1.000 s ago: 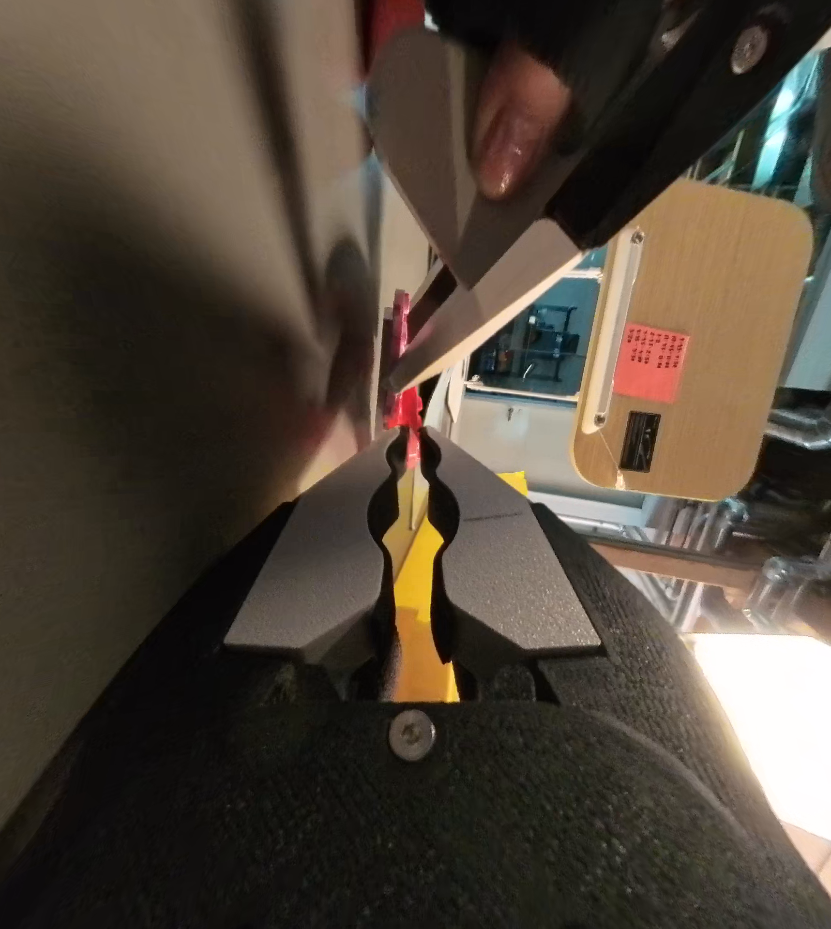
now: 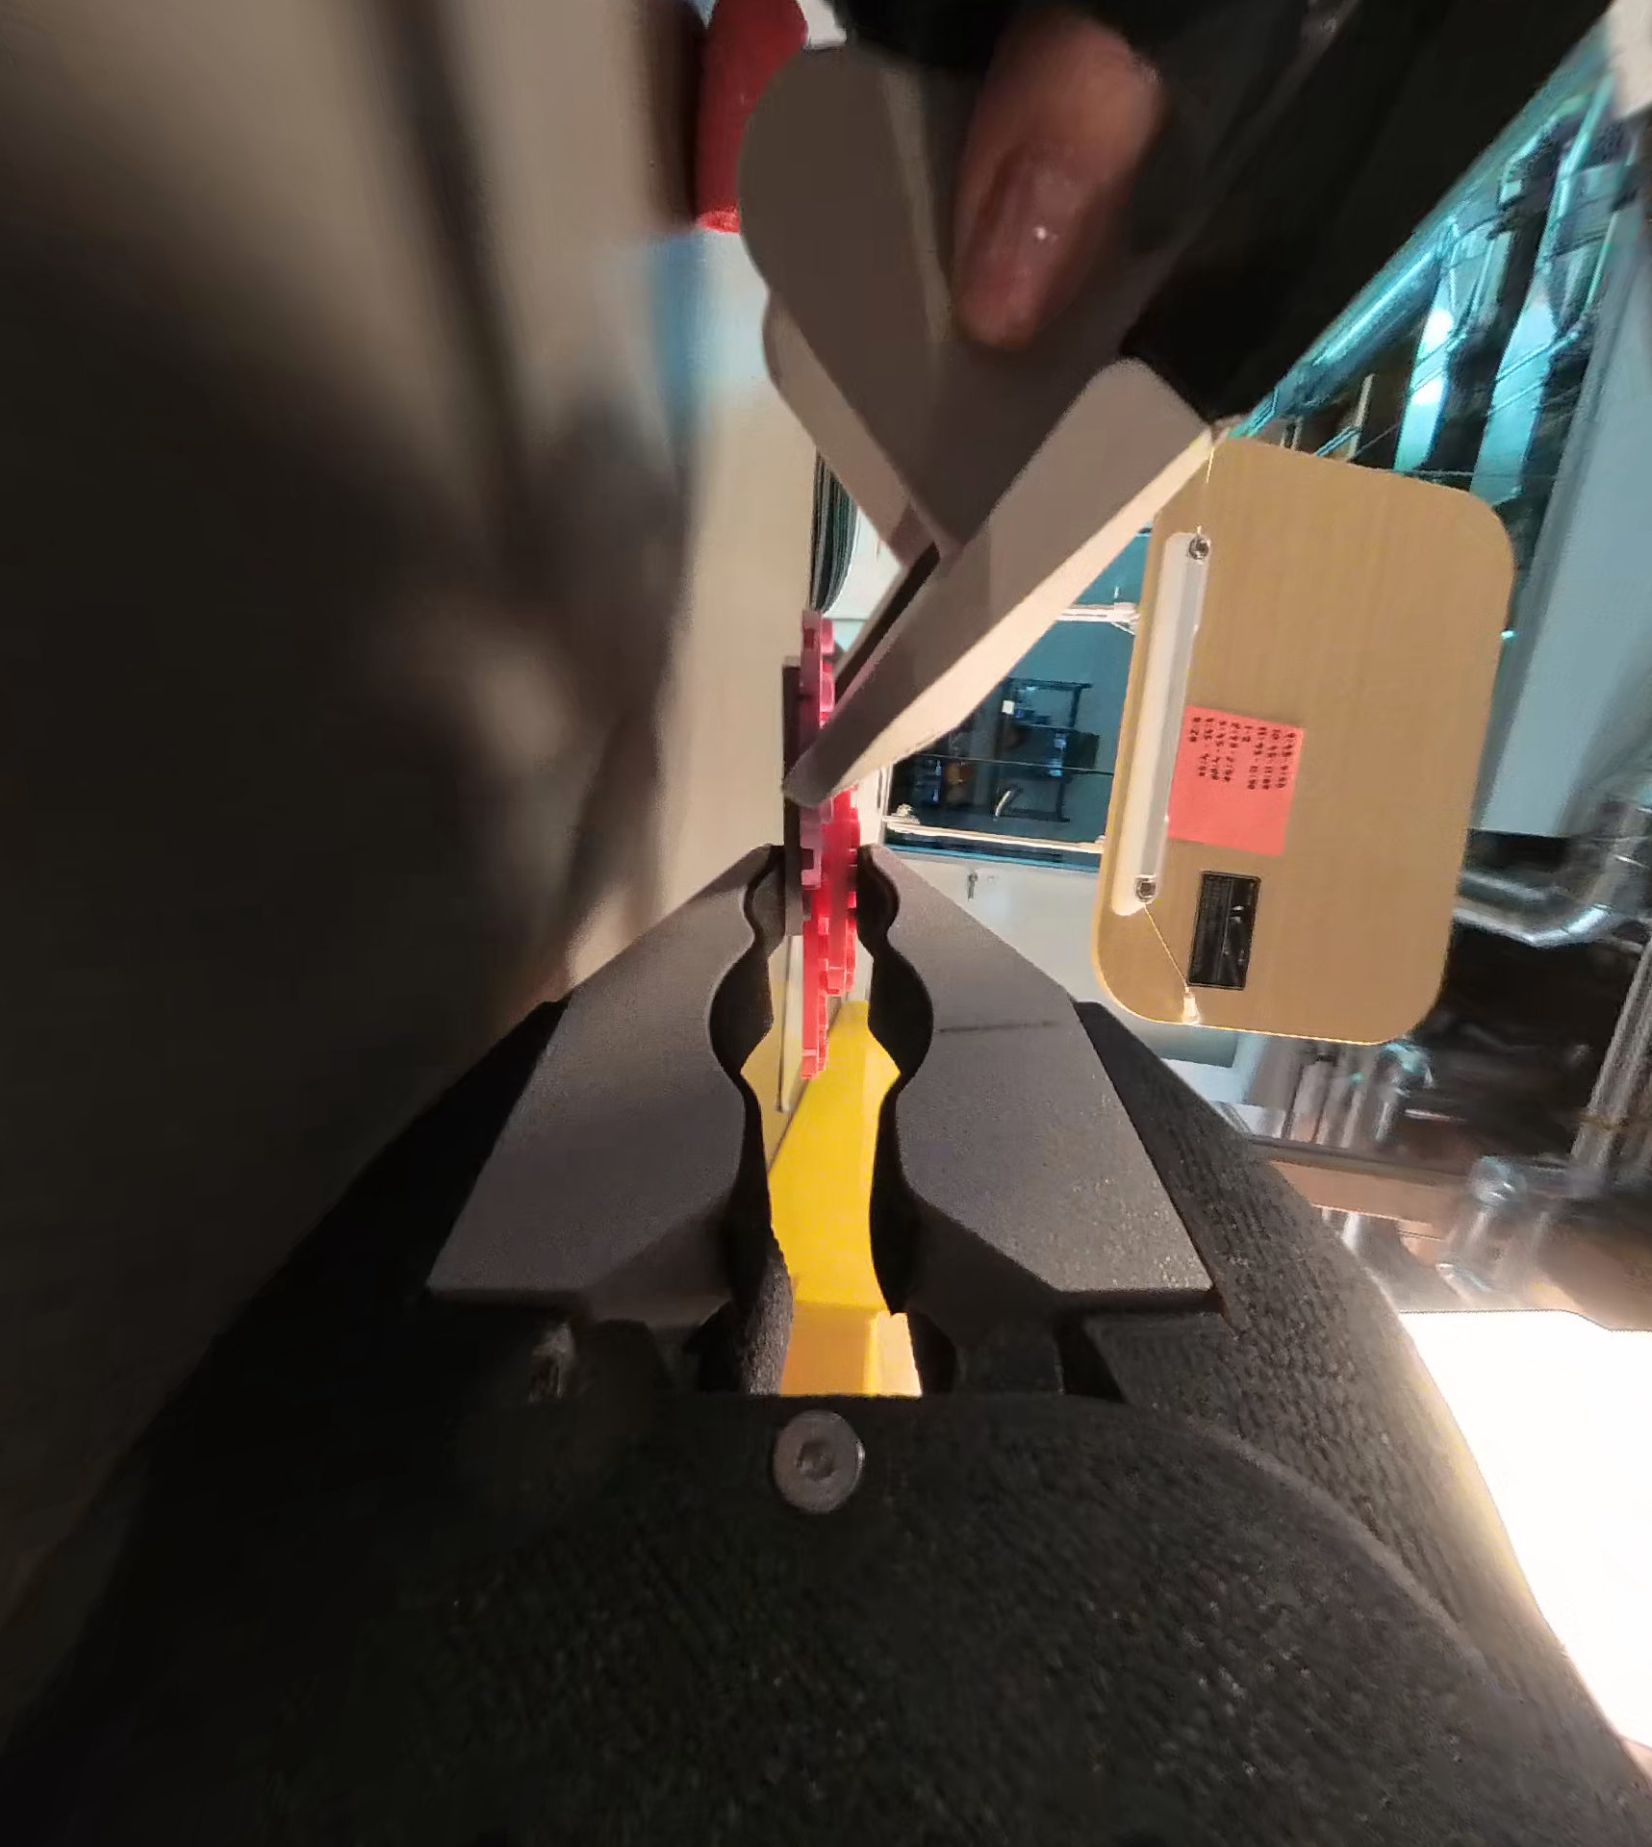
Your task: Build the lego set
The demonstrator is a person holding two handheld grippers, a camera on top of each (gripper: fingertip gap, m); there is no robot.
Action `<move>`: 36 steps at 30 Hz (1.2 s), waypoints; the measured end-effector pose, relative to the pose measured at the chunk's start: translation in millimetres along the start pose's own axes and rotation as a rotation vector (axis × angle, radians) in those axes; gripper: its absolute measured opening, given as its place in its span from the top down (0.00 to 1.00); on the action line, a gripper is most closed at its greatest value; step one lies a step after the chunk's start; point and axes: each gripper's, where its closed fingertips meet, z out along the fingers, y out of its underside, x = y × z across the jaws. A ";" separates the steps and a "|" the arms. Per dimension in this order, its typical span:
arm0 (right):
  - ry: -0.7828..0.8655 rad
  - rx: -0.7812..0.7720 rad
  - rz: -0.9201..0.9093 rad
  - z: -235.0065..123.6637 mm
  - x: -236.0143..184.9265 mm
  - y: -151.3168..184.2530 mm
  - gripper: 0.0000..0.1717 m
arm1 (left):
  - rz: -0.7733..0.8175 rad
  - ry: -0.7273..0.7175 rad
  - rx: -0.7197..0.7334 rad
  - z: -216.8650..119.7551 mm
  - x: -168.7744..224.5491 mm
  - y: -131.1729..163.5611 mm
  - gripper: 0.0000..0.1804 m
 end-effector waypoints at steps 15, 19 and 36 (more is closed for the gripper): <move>-0.053 -0.008 0.141 -2.6 1.3 -0.7 0.93 | 1.081 -0.500 -0.021 -1.8 1.9 -8.6 0.81; -0.071 0.017 0.193 -4.6 2.7 -6.6 0.93 | 1.190 -0.596 -0.061 1.8 -4.7 -8.9 0.91; -0.023 0.029 0.278 -8.0 7.5 9.9 0.91 | 1.097 -0.559 -0.052 -1.4 -9.0 -9.1 0.93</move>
